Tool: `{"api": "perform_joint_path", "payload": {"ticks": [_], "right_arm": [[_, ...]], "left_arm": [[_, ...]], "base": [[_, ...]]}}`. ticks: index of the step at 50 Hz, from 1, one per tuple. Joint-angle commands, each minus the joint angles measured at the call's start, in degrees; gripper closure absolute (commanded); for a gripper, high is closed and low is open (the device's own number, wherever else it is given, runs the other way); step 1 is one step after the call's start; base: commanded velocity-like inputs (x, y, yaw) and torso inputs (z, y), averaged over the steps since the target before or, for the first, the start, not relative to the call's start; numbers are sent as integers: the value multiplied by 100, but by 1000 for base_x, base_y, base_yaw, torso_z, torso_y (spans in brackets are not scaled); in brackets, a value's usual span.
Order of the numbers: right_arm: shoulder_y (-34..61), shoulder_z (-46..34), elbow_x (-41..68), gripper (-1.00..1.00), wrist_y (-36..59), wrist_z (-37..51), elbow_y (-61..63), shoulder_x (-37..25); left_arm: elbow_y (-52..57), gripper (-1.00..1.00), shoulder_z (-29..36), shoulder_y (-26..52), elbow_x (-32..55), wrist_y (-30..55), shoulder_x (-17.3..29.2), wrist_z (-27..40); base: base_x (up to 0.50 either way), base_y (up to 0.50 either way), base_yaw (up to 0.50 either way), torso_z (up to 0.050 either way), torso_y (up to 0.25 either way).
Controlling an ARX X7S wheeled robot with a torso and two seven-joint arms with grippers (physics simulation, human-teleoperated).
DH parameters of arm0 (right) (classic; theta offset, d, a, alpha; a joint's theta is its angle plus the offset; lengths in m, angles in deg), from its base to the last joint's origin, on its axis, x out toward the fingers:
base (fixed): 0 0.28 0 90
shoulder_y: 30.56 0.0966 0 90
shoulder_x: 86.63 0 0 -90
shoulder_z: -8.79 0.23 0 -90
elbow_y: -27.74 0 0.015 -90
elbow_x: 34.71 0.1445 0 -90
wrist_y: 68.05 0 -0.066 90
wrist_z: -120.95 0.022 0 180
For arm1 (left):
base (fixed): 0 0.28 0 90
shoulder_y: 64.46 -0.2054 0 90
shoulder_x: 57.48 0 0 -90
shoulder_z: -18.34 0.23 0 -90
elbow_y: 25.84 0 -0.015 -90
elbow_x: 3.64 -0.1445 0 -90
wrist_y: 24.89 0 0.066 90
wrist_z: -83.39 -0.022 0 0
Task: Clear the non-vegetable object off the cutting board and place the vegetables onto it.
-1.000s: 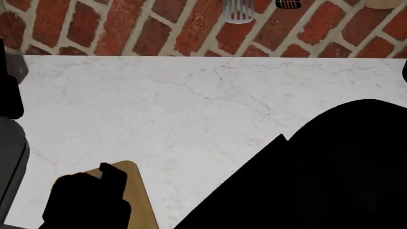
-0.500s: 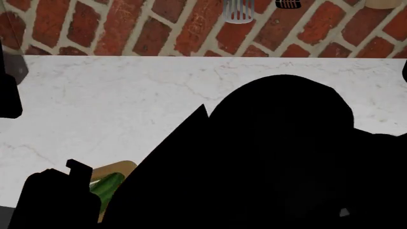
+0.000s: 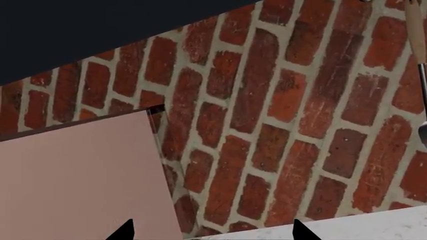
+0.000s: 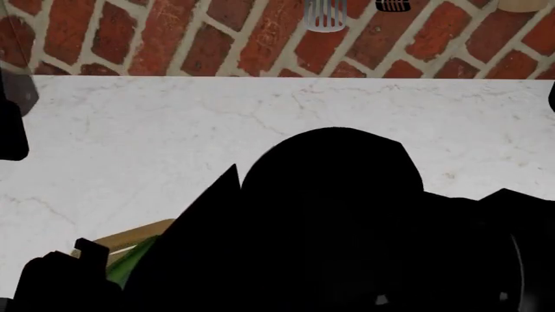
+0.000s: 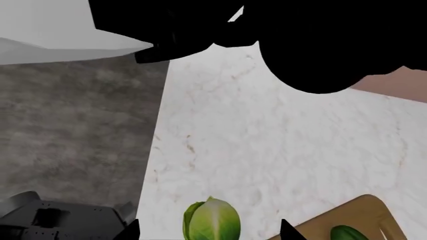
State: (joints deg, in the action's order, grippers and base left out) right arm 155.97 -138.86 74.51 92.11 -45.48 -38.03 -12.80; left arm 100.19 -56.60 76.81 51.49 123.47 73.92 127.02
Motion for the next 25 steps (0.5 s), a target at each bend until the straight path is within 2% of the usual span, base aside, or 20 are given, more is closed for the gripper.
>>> {"api": "perform_joint_path", "payload": {"ticks": [1, 8, 25], "right_arm": [[-196, 55, -482, -100, 56, -435, -23, 125], [-261, -2, -939, -100, 107, -836, -153, 160], [-506, -197, -1345, -100, 0, -1119, -211, 293]], "left_arm": [[-110, -100, -155, 205, -95, 148, -108, -149], [-109, -100, -158, 199, -102, 131, -109, -126], [-104, -100, -121, 218, -113, 143, -89, -93]], "base": [[0, 0, 0, 0, 0], [0, 0, 0, 0, 0], [0, 0, 0, 0, 0]]}}
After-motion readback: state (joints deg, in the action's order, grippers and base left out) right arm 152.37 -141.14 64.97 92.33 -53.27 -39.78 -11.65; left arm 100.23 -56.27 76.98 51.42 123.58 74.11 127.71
